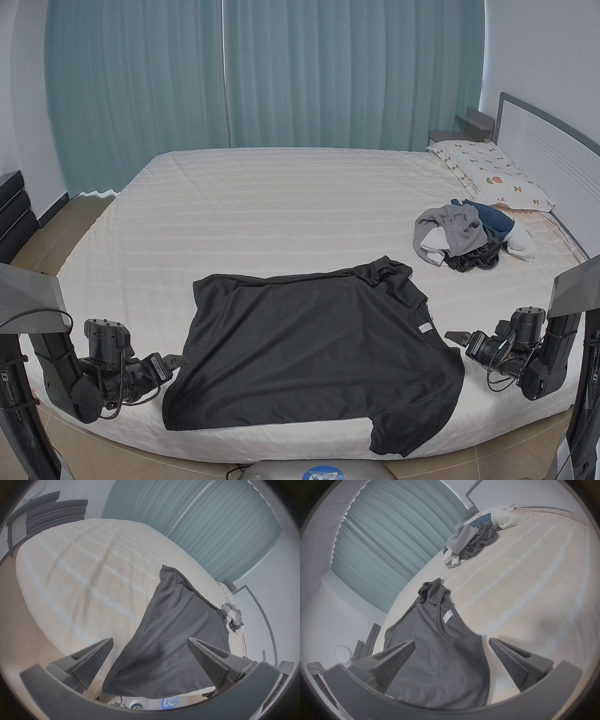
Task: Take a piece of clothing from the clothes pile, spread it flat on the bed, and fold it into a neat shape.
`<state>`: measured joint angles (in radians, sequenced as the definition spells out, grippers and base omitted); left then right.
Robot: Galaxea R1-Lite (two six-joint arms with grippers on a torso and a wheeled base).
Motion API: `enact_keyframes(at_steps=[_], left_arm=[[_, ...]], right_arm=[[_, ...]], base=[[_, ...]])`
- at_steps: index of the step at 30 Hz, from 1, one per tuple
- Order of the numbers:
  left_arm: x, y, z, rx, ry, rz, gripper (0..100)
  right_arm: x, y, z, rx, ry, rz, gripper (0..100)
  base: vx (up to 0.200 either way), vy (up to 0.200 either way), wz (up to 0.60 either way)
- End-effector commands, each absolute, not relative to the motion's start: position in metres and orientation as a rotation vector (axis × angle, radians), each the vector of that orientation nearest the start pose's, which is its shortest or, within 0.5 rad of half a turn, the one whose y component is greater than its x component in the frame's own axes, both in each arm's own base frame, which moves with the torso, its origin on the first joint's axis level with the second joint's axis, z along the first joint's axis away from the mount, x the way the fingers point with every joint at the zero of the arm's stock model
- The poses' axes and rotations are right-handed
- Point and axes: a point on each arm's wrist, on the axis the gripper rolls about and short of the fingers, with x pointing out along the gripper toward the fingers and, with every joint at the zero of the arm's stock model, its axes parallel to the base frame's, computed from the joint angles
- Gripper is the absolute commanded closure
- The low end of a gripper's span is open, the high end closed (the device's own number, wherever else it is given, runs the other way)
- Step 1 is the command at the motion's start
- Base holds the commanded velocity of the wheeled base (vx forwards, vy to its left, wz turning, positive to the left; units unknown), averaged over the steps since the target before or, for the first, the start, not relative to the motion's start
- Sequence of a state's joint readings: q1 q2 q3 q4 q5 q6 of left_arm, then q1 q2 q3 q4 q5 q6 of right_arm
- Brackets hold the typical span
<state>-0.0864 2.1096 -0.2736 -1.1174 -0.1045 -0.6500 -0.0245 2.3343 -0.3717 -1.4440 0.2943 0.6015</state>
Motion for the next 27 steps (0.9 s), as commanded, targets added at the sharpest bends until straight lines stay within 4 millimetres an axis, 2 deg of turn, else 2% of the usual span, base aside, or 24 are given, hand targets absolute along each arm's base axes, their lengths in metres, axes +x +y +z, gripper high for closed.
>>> enact_keyframes(at_steps=[1, 2, 6, 12, 13, 15, 16, 21, 27], left_arm=[[0.257, -0.025, 0.001, -0.627, 0.757, 0.056, 0], [0.257, -0.026, 0.0, -0.632, 0.762, 0.047, 0], [0.258, -0.026, 0.001, -0.686, 0.77, 0.031, 0], [0.26, -0.031, 0.001, -0.744, 0.783, 0.012, 0], [0.26, -0.031, 0.001, -0.744, 0.783, 0.012, 0], [0.26, -0.032, -0.002, -0.742, 0.795, 0.012, 0], [0.26, -0.032, -0.002, -0.741, 0.796, 0.011, 0], [0.261, -0.032, -0.007, -0.744, 0.81, 0.018, 0], [0.263, -0.032, -0.008, -0.76, 0.811, 0.022, 0]], right_arm=[[0.313, 0.009, -0.036, 0.654, 0.575, 0.104, 0], [0.322, 0.01, -0.039, 0.656, 0.547, 0.074, 0], [0.335, 0.011, -0.039, 0.665, 0.518, 0.065, 0], [0.371, 0.012, -0.04, 0.666, 0.503, 0.068, 0], [0.371, 0.012, -0.04, 0.666, 0.503, 0.068, 0], [0.39, 0.013, -0.041, 0.667, 0.509, 0.061, 0], [0.392, 0.013, -0.041, 0.666, 0.509, 0.061, 0], [0.429, 0.013, -0.035, 0.669, 0.521, 0.053, 0], [0.449, 0.022, -0.047, 0.664, 0.527, 0.069, 0]], base=[[0.0, 0.0, 0.0], [0.0, 0.0, 0.0], [0.0, 0.0, 0.0], [0.0, 0.0, 0.0], [0.0, 0.0, 0.0], [0.0, 0.0, 0.0], [0.0, 0.0, 0.0], [0.0, 0.0, 0.0], [0.0, 0.0, 0.0]])
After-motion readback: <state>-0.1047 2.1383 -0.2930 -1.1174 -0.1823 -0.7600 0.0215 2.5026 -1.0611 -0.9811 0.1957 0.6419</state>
